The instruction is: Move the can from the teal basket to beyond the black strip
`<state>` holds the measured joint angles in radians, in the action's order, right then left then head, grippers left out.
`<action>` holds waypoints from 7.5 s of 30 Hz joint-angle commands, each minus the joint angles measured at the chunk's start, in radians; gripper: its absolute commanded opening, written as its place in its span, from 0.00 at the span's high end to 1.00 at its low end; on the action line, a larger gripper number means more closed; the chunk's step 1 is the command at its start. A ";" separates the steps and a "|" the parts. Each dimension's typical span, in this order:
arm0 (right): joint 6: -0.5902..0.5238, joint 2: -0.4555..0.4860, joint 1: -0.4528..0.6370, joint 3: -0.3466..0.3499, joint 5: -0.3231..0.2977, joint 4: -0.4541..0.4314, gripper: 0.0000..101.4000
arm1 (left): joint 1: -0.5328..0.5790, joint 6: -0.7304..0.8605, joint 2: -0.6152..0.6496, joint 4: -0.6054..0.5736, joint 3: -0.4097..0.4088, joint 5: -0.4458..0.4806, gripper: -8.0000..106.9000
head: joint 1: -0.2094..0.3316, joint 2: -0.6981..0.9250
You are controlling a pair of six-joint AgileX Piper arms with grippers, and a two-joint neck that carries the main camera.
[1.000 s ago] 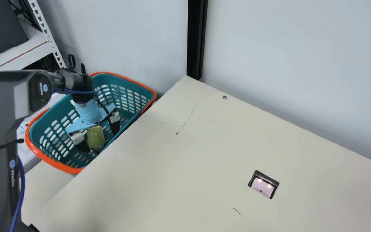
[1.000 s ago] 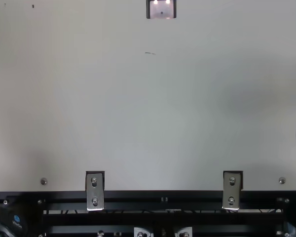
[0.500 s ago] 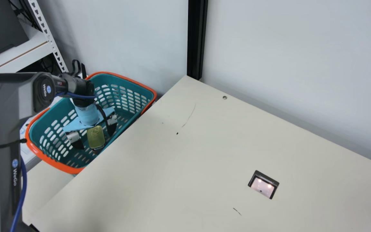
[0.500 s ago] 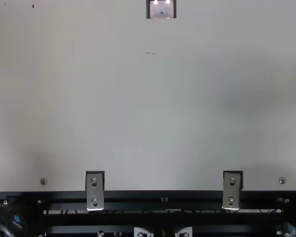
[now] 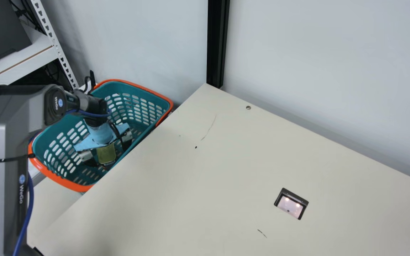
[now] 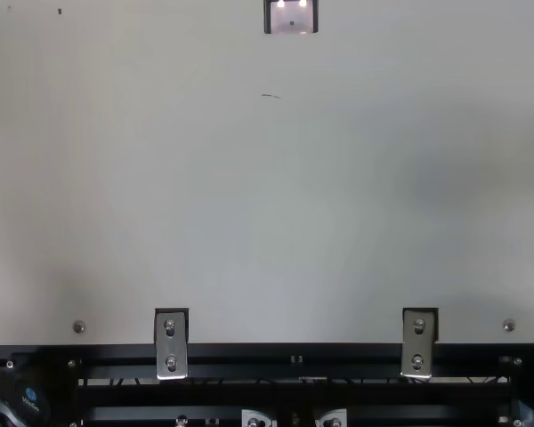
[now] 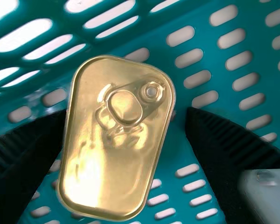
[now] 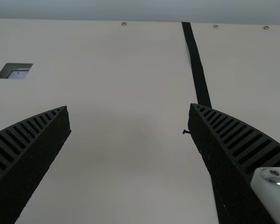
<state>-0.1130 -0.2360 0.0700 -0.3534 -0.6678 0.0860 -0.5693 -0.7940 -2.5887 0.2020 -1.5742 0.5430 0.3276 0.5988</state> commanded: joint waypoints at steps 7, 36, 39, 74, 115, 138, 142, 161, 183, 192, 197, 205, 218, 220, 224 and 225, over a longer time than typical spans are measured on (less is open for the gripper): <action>0.000 0.000 0.000 0.000 0.000 0.000 0.00 | 0.013 -0.071 0.011 0.001 0.009 -0.040 0.84 | 0.039 0.018; 0.000 0.000 0.000 0.000 0.000 0.000 0.00 | 0.119 -0.373 0.692 -0.058 0.410 -0.160 0.84 | 0.039 0.018; 0.000 0.000 0.000 0.000 0.000 0.000 0.00 | 0.114 -0.428 0.741 -0.048 0.406 -0.150 0.84 | 0.039 0.018; 0.000 0.000 0.000 0.000 0.000 0.000 0.00 | 0.199 0.077 1.002 -0.628 0.280 0.512 0.84 | 0.039 0.018; 0.000 0.000 0.000 0.000 0.000 0.000 0.00 | 0.287 0.378 1.050 -0.907 0.581 0.676 0.84 | 0.039 0.018; 0.000 0.000 0.000 0.000 0.000 0.000 0.00 | 0.287 0.378 1.050 -0.907 0.581 0.674 0.84 | 0.039 0.018; 0.000 0.000 0.000 0.000 0.000 0.000 0.00 | 0.287 0.378 1.050 -0.907 0.581 0.674 0.84 | 0.039 0.018; 0.000 0.000 0.000 0.000 0.000 0.000 0.00 | 0.287 0.378 1.050 -0.907 0.581 0.674 0.84 | -0.008 -0.154; 0.000 0.000 0.000 0.000 0.000 0.000 0.00 | 0.295 0.393 1.066 -0.911 0.582 0.651 0.84 | -0.070 -0.393; 0.000 0.000 0.000 0.000 0.000 0.000 0.00 | 0.375 0.383 1.179 -0.891 0.580 0.522 0.84 | -0.070 -0.393; 0.000 0.000 0.000 0.000 0.000 0.000 0.00 | 0.437 0.367 1.269 -0.859 0.573 0.430 0.84 | -0.070 -0.393; 0.000 0.000 0.000 0.000 0.000 0.000 0.00 | 0.556 0.365 1.393 -0.781 0.573 0.262 0.84 | -0.070 -0.393; 0.000 0.000 0.000 0.000 0.000 0.000 0.00 | 0.762 0.341 1.485 -0.539 0.657 -0.054 0.84 | -0.070 -0.393; 0.000 0.000 0.000 0.000 0.000 0.000 0.00 | 0.791 0.336 1.488 -0.520 0.674 -0.092 0.84 | -0.070 -0.393; 0.000 0.000 0.000 0.000 0.000 0.000 0.00 | 0.852 0.342 1.487 -0.505 0.711 -0.162 0.84 | -0.070 -0.393; 0.000 0.000 0.000 0.000 0.000 0.000 0.00 | 0.867 0.348 1.485 -0.509 0.722 -0.178 0.84 | -0.070 -0.393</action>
<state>-0.1130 -0.2360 0.0700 -0.3534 -0.6678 0.0860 0.2729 -0.4520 -1.1024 -0.3037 -0.8637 0.3978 0.2559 0.2098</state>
